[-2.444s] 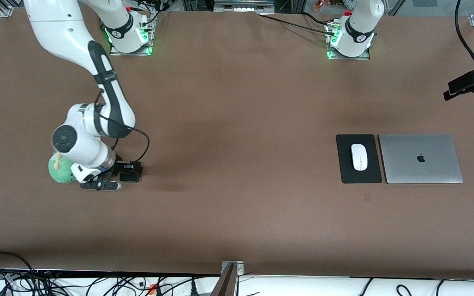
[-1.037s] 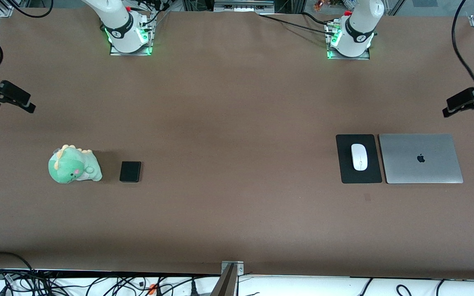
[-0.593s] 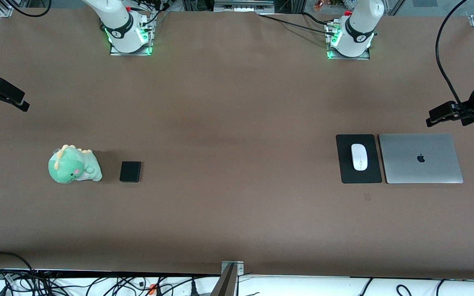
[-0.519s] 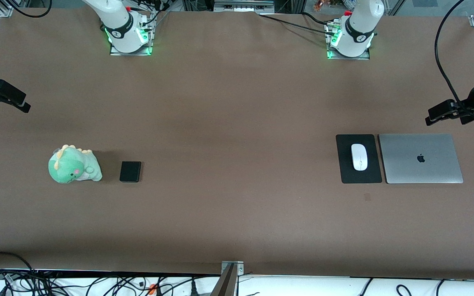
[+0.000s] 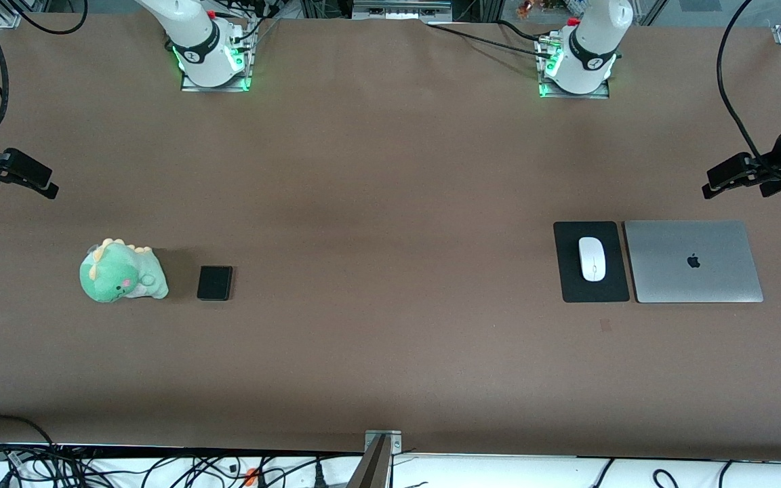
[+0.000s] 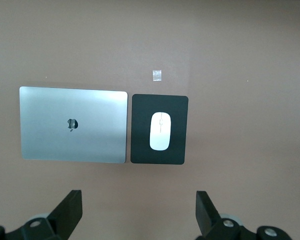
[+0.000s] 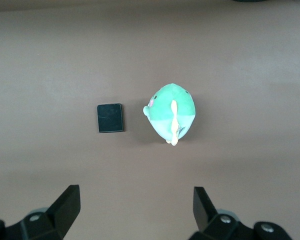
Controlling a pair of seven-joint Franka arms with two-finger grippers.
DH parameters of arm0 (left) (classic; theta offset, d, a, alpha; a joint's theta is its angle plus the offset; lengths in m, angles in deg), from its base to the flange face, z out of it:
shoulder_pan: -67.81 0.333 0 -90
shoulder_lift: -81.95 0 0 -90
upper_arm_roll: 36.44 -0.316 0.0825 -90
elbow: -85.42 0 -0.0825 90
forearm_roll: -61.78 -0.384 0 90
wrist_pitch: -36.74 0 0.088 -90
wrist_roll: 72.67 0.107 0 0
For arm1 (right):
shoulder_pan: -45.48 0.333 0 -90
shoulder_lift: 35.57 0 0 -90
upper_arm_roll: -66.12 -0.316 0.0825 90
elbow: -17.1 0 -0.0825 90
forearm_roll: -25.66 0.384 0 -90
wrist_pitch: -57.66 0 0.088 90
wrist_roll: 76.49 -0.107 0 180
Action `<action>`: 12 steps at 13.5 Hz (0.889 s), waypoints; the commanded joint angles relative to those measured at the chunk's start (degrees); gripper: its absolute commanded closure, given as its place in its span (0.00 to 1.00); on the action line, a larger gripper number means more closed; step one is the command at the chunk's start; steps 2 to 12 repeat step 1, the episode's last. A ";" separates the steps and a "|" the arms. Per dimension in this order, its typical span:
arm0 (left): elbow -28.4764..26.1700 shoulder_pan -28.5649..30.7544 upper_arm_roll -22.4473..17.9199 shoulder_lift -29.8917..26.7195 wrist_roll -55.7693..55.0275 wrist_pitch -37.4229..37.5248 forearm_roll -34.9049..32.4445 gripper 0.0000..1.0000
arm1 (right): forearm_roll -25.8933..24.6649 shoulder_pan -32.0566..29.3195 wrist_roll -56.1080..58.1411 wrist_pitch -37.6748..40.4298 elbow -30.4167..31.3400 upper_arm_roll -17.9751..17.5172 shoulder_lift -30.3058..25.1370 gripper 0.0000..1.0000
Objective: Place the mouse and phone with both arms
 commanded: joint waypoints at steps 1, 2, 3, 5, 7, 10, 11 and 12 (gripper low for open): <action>-0.16 0.23 0.14 -0.88 -0.47 0.39 1.02 0.00 | -0.06 -0.81 -0.58 0.41 -1.46 -1.12 0.43 0.00; -0.16 0.23 0.14 -0.88 -0.47 0.39 1.02 0.00 | -0.06 -0.81 -0.58 0.41 -1.46 -1.12 0.43 0.00; -0.16 0.23 0.14 -0.88 -0.47 0.39 1.02 0.00 | -0.06 -0.81 -0.58 0.41 -1.46 -1.12 0.43 0.00; -0.16 0.23 0.14 -0.88 -0.47 0.39 1.02 0.00 | -0.06 -0.81 -0.58 0.41 -1.46 -1.12 0.43 0.00; -0.16 0.23 0.14 -0.88 -0.47 0.39 1.02 0.00 | -0.06 -0.81 -0.58 0.41 -1.46 -1.12 0.43 0.00; -0.16 0.23 0.14 -0.88 -0.47 0.39 1.02 0.00 | -0.06 -0.81 -0.58 0.41 -1.46 -1.12 0.43 0.00; -0.16 0.23 0.14 -0.88 -0.47 0.39 1.02 0.00 | -0.06 -0.81 -0.58 0.41 -1.46 -1.12 0.43 0.00; -0.16 0.23 0.14 -0.88 -0.47 0.39 1.02 0.00 | -0.06 -0.81 -0.58 0.41 -1.46 -1.12 0.43 0.00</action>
